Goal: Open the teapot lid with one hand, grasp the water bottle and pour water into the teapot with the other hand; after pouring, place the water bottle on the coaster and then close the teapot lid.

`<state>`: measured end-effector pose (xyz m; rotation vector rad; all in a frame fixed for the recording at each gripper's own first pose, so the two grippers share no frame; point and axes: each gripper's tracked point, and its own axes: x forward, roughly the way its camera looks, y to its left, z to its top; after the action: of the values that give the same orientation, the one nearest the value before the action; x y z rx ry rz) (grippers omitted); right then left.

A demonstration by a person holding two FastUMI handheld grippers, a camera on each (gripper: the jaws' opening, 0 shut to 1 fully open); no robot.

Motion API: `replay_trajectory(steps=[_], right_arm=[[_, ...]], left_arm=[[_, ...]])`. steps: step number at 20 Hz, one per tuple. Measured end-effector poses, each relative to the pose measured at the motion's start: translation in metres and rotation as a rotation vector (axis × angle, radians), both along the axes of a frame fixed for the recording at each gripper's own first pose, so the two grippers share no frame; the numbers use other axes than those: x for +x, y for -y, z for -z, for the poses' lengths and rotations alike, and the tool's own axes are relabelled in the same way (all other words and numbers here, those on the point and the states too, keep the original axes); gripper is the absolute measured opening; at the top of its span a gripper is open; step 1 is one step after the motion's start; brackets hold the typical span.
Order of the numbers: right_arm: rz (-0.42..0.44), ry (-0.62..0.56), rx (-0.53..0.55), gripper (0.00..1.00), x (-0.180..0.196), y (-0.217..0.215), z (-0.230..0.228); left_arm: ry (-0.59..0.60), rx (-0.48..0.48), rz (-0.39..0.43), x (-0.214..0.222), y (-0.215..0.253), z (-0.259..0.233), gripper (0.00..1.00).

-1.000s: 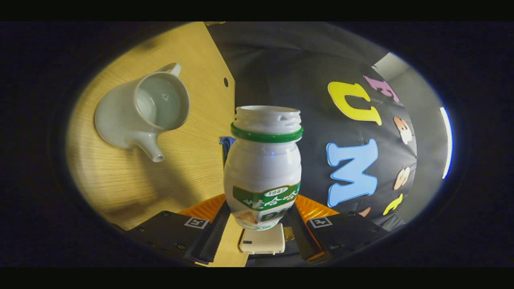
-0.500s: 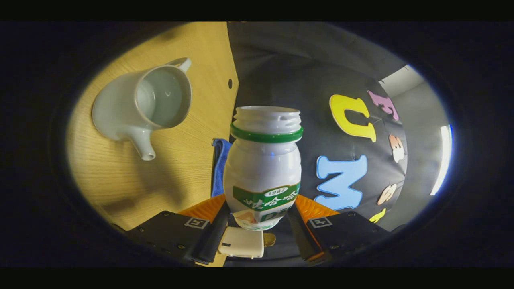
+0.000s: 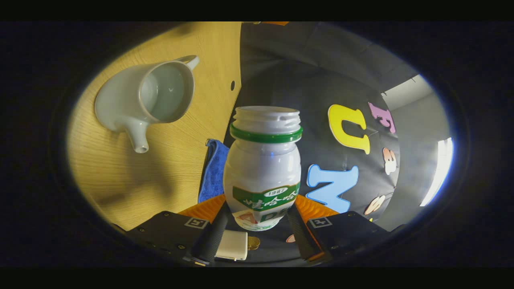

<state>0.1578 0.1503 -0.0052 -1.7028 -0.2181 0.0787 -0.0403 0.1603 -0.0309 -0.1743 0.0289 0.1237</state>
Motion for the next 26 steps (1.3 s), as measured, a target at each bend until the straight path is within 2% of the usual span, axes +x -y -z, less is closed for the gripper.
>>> replay_trajectory(steps=[14, 15, 16, 23, 24, 25, 26], right_arm=[[-0.040, 0.058, -0.071, 0.76, 0.009, 0.000, -0.016], [-0.042, 0.063, -0.076, 0.76, 0.009, 0.000, -0.018], [-0.043, 0.068, -0.080, 0.76, 0.009, -0.001, -0.020], [-0.050, 0.083, -0.098, 0.76, 0.012, -0.001, -0.027], [-0.052, 0.086, -0.101, 0.76, 0.012, -0.002, -0.027], [-0.054, 0.089, -0.105, 0.75, 0.012, -0.003, -0.028], [-0.056, 0.092, -0.110, 0.76, 0.012, -0.003, -0.028]], left_arm=[[-0.008, -0.005, 0.001, 0.000, 0.002, 0.003, 0.06], [-0.008, -0.005, 0.000, 0.000, 0.003, 0.004, 0.01], [-0.009, -0.006, 0.001, 0.000, 0.003, 0.004, 0.06], [-0.011, -0.005, 0.003, 0.001, 0.003, 0.005, 0.06], [-0.011, -0.005, 0.004, 0.001, 0.004, 0.004, 0.02], [-0.011, -0.005, 0.004, 0.002, 0.004, 0.005, 0.06], [-0.011, -0.005, 0.005, 0.002, 0.003, 0.004, 0.02]])
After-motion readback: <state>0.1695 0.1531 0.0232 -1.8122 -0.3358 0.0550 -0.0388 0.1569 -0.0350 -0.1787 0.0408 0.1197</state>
